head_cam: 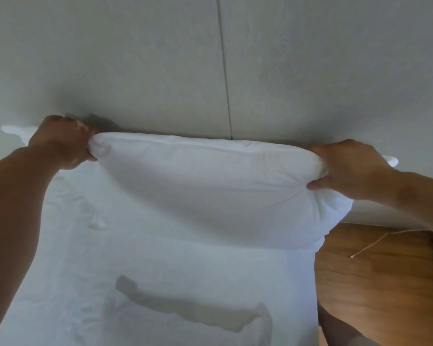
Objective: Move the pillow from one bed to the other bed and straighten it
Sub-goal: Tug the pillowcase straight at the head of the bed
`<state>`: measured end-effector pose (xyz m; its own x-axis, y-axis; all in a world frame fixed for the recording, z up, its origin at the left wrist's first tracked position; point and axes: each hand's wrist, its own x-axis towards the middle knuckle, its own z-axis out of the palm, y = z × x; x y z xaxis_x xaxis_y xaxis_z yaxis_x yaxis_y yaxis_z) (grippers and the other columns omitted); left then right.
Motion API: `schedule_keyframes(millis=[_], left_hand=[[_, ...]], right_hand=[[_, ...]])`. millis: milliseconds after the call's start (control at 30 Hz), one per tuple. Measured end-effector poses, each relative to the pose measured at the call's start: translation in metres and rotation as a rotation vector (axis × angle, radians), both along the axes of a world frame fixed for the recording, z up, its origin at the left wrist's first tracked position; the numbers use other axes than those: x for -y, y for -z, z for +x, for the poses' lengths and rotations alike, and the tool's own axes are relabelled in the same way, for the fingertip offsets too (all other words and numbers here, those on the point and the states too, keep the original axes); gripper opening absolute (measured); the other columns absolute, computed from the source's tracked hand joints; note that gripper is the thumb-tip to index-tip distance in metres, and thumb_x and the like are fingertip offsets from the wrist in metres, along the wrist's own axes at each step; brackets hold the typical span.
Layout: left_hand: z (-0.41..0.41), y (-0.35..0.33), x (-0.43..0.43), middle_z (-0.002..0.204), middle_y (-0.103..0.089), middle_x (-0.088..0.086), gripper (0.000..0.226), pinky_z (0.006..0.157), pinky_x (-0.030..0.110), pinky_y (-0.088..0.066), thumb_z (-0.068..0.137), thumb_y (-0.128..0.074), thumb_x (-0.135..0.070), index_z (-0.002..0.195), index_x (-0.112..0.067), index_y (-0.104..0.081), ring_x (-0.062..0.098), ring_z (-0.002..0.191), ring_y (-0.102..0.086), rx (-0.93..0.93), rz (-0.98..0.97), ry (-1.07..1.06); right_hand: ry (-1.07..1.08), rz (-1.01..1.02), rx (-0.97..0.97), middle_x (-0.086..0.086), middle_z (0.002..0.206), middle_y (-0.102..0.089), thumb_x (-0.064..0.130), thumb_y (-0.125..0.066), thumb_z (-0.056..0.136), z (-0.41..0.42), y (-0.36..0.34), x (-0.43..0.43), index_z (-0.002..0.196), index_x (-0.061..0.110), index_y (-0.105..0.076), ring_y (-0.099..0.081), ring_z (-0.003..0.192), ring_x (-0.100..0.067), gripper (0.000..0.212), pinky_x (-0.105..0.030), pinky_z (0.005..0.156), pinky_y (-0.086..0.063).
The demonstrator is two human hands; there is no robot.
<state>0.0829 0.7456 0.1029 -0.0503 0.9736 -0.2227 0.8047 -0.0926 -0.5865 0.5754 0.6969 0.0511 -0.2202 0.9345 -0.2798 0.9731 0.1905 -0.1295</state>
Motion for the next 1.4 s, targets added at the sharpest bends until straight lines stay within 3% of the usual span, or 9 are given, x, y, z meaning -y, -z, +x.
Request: schedule_keyframes(millis=[67, 200, 500, 633, 733, 933, 1233, 1300, 1400], left_hand=[[-0.004, 0.011, 0.001, 0.098, -0.080, 0.005, 0.038, 0.082, 0.032, -0.048, 0.082, -0.072, -0.055, 0.107, -0.027, -0.075, 0.028, 0.096, -0.074, -0.005, 0.027, -0.018], [-0.004, 0.044, 0.008, 0.109, -0.078, 0.005, 0.039, 0.087, 0.033, -0.048, 0.082, -0.076, -0.048, 0.113, -0.026, -0.072, 0.028, 0.105, -0.072, 0.058, 0.007, -0.118], [-0.007, 0.049, 0.010, 0.136, -0.068, 0.008, 0.069, 0.103, 0.043, -0.047, 0.081, -0.081, -0.039, 0.143, -0.023, -0.053, 0.031, 0.132, -0.057, 0.140, -0.030, -0.262], [-0.050, 0.078, 0.025, 0.158, -0.050, 0.005, 0.087, 0.124, 0.041, -0.031, 0.078, -0.064, -0.047, 0.157, -0.019, -0.042, 0.021, 0.155, -0.030, 0.335, 0.044, -0.274], [-0.013, 0.071, 0.069, 0.167, -0.035, 0.010, 0.096, 0.128, 0.036, -0.022, 0.086, -0.076, -0.036, 0.162, -0.007, -0.026, 0.024, 0.158, -0.021, 0.590, 0.158, -0.368], [0.071, 0.077, 0.182, 0.165, -0.038, 0.012, 0.098, 0.124, 0.035, -0.024, 0.083, -0.083, -0.032, 0.162, -0.010, -0.029, 0.026, 0.154, -0.033, 0.946, 0.266, -0.684], [0.208, 0.115, 0.385, 0.139, -0.067, 0.008, 0.083, 0.104, 0.032, -0.046, 0.077, -0.089, -0.033, 0.148, -0.014, -0.050, 0.024, 0.125, -0.065, 1.264, 0.301, -1.187], [0.246, 0.125, 0.430, 0.135, -0.068, 0.006, 0.079, 0.103, 0.034, -0.049, 0.076, -0.090, -0.033, 0.144, -0.017, -0.054, 0.023, 0.119, -0.068, 1.361, 0.393, -1.361], [0.307, 0.134, 0.485, 0.133, -0.068, 0.003, 0.073, 0.099, 0.039, -0.052, 0.078, -0.089, -0.031, 0.142, -0.021, -0.055, 0.021, 0.113, -0.069, 1.579, 0.578, -1.627]], right_hand=[[0.004, 0.028, -0.001, 0.008, 0.084, -0.065, 0.050, -0.085, 0.071, -0.004, 0.006, 0.003, 0.113, 0.031, -0.063, -0.058, 0.083, -0.023, 0.051, -0.036, 0.069, -0.044], [0.005, 0.014, 0.003, 0.007, 0.101, -0.072, 0.049, -0.083, 0.073, -0.015, 0.027, 0.008, 0.117, 0.031, -0.060, -0.066, 0.093, -0.026, 0.053, -0.037, 0.073, -0.047], [0.006, -0.074, -0.034, 0.008, 0.125, -0.064, 0.052, -0.087, 0.064, -0.012, 0.028, -0.005, 0.132, 0.035, -0.049, -0.062, 0.109, -0.025, 0.080, -0.041, 0.083, -0.052], [-0.088, 0.026, -0.043, -0.001, 0.148, -0.051, 0.048, -0.088, 0.068, 0.000, 0.011, 0.003, 0.148, 0.028, -0.040, -0.053, 0.129, -0.028, 0.096, -0.044, 0.104, -0.045], [-0.182, 0.137, -0.061, -0.007, 0.152, -0.050, 0.040, -0.086, 0.075, 0.006, -0.002, 0.018, 0.151, 0.019, -0.043, -0.048, 0.138, -0.029, 0.090, -0.044, 0.114, -0.036], [-0.383, 0.154, -0.242, -0.008, 0.141, -0.062, 0.029, -0.090, 0.073, -0.007, -0.003, 0.058, 0.144, 0.014, -0.057, -0.061, 0.125, -0.032, 0.079, -0.047, 0.104, -0.046], [-0.576, -0.251, -0.349, 0.008, 0.141, -0.057, 0.036, -0.077, 0.087, -0.014, 0.051, 0.108, 0.147, 0.024, -0.051, -0.057, 0.123, -0.012, 0.066, -0.028, 0.103, -0.047], [-0.568, -0.398, -0.367, 0.011, 0.131, -0.062, 0.034, -0.080, 0.085, -0.013, 0.063, 0.119, 0.142, 0.023, -0.055, -0.059, 0.116, -0.007, 0.063, -0.032, 0.101, -0.051], [-0.564, -0.619, -0.372, 0.018, 0.121, -0.066, 0.031, -0.084, 0.083, -0.013, 0.077, 0.137, 0.131, 0.029, -0.061, -0.063, 0.108, 0.001, 0.054, -0.017, 0.088, -0.052]])
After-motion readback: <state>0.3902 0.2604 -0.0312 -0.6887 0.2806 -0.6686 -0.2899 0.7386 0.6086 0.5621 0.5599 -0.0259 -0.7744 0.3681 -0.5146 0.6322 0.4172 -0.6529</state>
